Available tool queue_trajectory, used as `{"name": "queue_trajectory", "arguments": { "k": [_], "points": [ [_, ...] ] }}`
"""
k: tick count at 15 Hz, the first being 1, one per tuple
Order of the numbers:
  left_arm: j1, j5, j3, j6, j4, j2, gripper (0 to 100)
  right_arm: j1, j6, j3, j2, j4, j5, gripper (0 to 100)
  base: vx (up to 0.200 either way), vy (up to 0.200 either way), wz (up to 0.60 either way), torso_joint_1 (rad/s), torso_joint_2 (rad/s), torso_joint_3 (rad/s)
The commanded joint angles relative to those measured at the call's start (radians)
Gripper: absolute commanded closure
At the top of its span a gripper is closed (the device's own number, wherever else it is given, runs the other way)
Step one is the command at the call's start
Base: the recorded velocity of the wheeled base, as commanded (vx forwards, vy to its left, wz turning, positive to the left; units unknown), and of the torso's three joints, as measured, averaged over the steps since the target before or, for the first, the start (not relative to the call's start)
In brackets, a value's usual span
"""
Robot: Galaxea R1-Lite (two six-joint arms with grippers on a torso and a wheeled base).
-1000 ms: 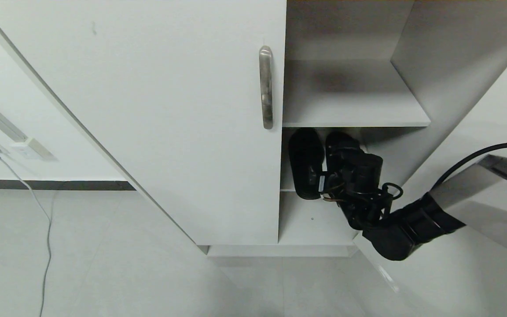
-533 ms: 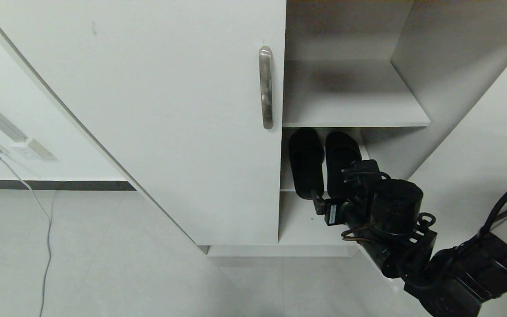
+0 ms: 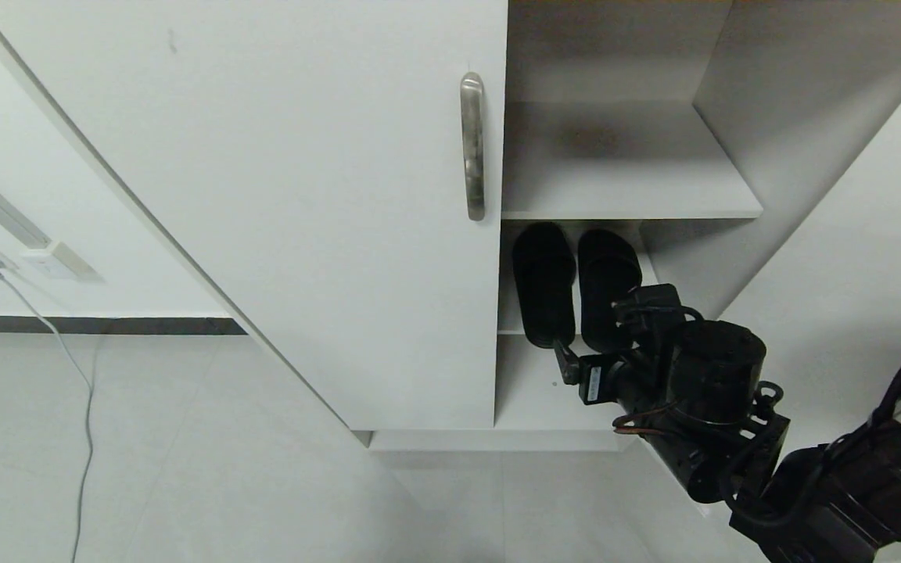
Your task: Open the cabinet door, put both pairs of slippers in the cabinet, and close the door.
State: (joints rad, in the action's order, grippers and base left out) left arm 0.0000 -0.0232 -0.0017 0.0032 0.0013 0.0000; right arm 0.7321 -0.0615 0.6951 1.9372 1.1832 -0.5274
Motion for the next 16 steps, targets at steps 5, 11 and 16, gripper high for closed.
{"name": "queue_trajectory", "arguments": {
  "k": [5, 11, 16],
  "points": [
    [0.0, 0.002, 0.0, 0.0, 0.0, 0.0, 100, 0.003, 0.002, -0.005, 0.005, 0.001, -0.003, 0, -0.12, 0.0, 0.0, -0.002, 0.0, 0.003],
    [0.0, 0.002, 0.0, -0.002, 0.0, 0.0, 100, 0.003, 0.011, -0.026, 0.0, 0.036, -0.009, 0, 0.0, 0.0, 0.0, 0.0, 0.0, 0.0],
    [0.0, 0.002, 0.0, -0.002, 0.0, 0.0, 100, 0.004, 0.012, -0.029, -0.001, 0.042, -0.009, 0, 0.0, 0.0, 0.0, 0.0, 0.0, 0.0]
  ]
}}
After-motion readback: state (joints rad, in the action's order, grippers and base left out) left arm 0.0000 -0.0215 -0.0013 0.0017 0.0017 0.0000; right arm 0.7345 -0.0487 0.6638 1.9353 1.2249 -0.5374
